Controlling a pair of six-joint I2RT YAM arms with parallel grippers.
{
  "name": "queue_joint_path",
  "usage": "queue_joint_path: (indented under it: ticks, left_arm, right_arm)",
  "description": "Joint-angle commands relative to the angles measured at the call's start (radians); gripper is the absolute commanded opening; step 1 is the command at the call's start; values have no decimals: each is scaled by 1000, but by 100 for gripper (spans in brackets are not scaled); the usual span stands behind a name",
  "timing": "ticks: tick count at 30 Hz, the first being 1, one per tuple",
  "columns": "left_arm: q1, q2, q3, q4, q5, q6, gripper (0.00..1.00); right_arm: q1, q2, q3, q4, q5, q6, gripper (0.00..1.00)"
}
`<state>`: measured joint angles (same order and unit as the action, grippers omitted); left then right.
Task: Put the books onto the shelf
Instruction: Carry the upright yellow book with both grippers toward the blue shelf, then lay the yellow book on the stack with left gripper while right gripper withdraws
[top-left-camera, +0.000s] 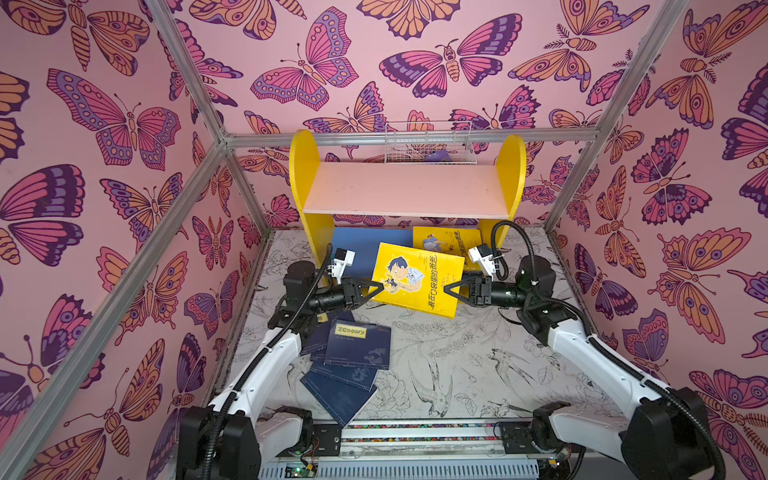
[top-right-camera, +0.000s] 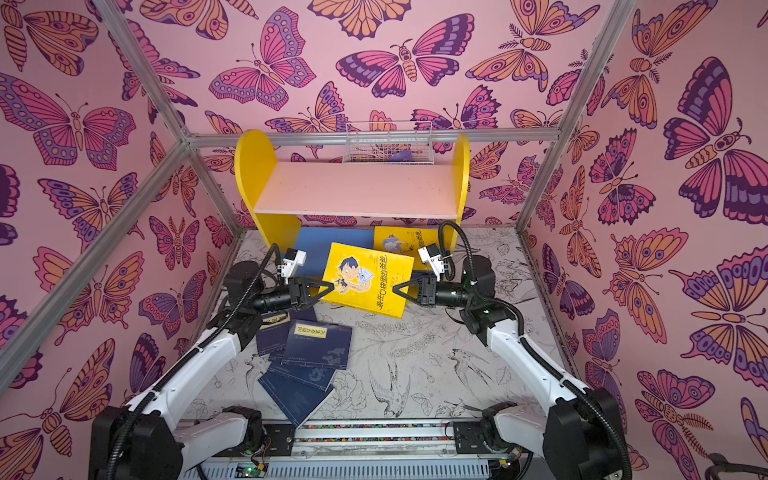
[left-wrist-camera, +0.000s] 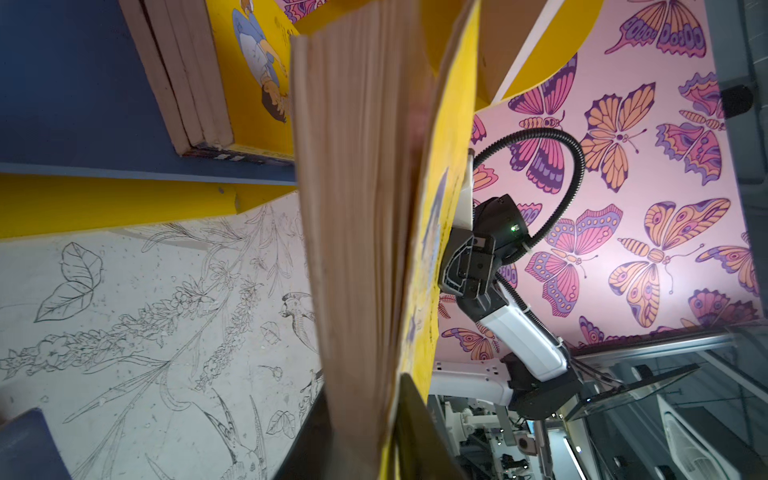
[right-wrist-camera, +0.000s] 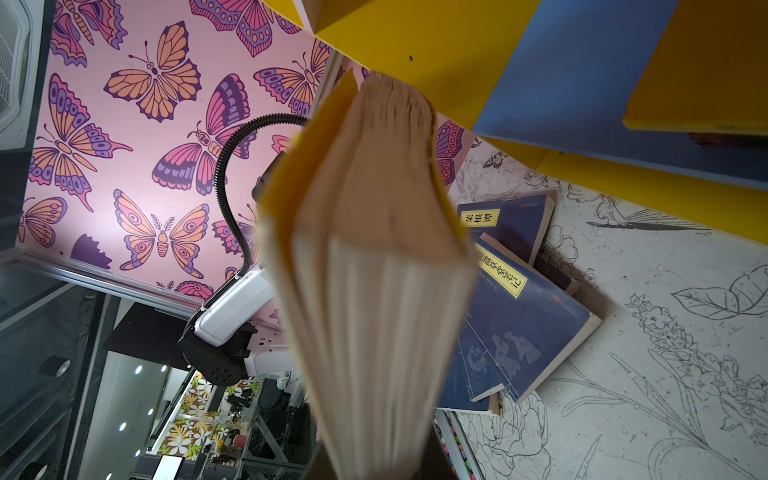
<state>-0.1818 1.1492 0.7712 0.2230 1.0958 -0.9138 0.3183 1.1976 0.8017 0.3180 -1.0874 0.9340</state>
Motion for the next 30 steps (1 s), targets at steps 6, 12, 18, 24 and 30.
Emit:
queue_joint_path:
  ticks: [6,12,18,24,30]
  left_arm:
    - [-26,-19,11,52,-157,4,0]
    - [-60,29,16,287,-352,-101,0]
    - [-154,195,131,289,-489,-84,0]
    - [-237,359,299,304,-516,-61,0]
    - [-272,469,398,308,-535,-67,0]
  right_arm:
    - [-15,-5,113,-152,123,-164,32]
    - [-122,-211,42,-323,568,-189,51]
    - [-216,-326,42,-486,657,-249,50]
    - [-234,-354,15,-517,631,-250,48]
    - [-238,-366,4,-531,620,-254,48]
